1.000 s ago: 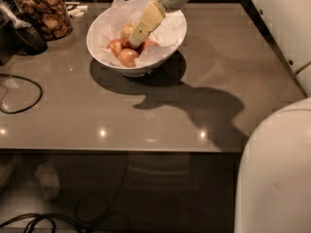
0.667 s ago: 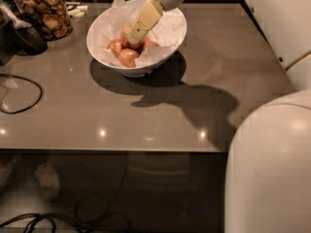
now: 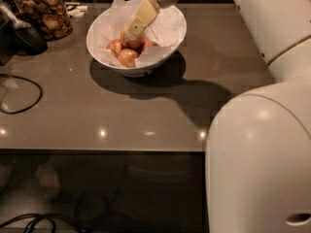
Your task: Pick apple from white bowl
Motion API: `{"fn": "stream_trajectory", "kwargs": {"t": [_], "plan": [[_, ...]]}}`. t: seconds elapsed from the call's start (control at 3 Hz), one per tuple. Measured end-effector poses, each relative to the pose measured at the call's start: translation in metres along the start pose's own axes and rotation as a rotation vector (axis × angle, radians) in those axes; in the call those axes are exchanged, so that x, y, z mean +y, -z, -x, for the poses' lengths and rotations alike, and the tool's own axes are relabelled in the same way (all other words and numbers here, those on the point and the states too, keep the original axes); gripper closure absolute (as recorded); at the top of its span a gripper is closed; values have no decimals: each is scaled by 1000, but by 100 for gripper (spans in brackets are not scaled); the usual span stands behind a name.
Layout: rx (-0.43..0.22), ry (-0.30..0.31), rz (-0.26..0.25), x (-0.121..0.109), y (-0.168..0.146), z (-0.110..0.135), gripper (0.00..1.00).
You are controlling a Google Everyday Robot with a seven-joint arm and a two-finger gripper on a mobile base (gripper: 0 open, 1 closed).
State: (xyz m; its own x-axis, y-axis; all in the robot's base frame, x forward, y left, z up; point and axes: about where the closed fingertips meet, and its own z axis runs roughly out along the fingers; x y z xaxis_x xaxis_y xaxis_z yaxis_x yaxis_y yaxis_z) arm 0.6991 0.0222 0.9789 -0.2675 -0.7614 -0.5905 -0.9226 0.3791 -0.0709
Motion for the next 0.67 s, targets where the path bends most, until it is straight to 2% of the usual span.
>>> {"fn": "stream_trajectory", "kwargs": {"t": [0.67], "plan": [[10, -33, -15, -18, -6, -3, 3]]}}
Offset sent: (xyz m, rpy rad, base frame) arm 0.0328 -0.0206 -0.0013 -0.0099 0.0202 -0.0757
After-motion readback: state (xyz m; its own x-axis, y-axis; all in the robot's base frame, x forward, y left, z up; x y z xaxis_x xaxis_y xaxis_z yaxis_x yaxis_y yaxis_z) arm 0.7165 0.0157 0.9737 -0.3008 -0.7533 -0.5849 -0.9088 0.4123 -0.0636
